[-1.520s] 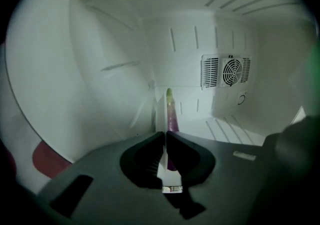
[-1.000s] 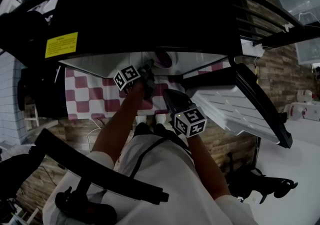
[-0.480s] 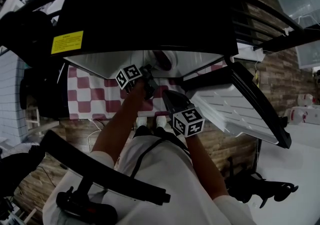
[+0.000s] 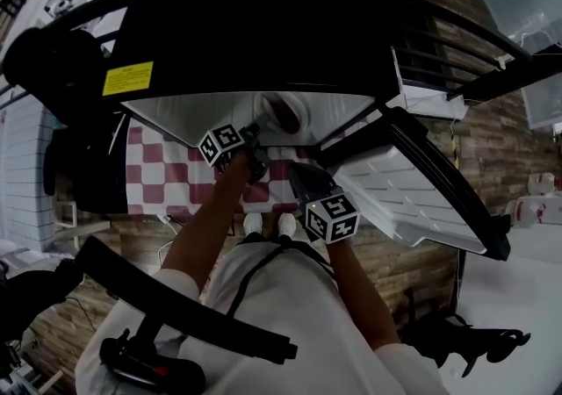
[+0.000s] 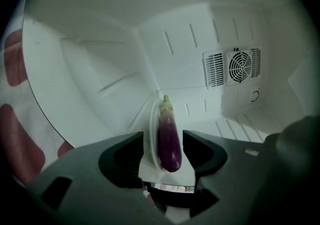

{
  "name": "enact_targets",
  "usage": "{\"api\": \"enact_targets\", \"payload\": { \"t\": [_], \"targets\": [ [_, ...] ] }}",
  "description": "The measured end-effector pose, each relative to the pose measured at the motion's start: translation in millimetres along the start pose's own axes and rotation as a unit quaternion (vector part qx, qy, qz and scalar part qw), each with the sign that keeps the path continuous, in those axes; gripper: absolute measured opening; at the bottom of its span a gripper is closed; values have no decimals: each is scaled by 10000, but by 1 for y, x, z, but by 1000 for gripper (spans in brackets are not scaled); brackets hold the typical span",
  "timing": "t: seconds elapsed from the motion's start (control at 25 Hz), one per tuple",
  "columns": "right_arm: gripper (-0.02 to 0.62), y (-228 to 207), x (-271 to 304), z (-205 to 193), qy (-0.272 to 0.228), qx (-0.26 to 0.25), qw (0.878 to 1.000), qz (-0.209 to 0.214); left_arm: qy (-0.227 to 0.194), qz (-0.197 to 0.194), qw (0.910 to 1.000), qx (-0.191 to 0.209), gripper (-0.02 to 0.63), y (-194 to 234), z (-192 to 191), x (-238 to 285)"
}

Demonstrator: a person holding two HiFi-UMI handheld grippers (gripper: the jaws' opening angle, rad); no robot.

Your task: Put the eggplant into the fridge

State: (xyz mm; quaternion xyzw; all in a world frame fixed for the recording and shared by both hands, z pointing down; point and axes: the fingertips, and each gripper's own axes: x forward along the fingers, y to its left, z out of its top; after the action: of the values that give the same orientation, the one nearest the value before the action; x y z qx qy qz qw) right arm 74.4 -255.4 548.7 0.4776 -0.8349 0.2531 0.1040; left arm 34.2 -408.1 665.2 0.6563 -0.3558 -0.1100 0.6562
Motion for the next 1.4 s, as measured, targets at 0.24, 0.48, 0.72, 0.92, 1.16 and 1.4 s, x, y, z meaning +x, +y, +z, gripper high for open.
{"api": "enact_targets", "payload": {
  "t": [0.24,0.48,0.72,0.92,1.16,1.4],
  "targets": [
    [8,2,-7,6,-59,-144,9998,157,115,-93,9994,298,157,-4,-12,-17],
    [8,6,-15,10,-171,-180,9989,409,229,33,9966,788,116,-6,-25,-43],
    [8,12,-25,17,-312,-209,9973,626,372,-63,9884,1471,86,-32,-37,-69],
    [8,11,-34,22,-435,-213,9963,706,292,-242,9819,1853,63,-60,-39,-93],
    [6,9,-47,25,-525,-255,9955,749,177,-281,9732,2274,30,-77,-49,-124],
    [6,11,-63,32,-585,-419,9939,841,31,-164,9443,3286,8,-96,-58,-150]
  ]
}}
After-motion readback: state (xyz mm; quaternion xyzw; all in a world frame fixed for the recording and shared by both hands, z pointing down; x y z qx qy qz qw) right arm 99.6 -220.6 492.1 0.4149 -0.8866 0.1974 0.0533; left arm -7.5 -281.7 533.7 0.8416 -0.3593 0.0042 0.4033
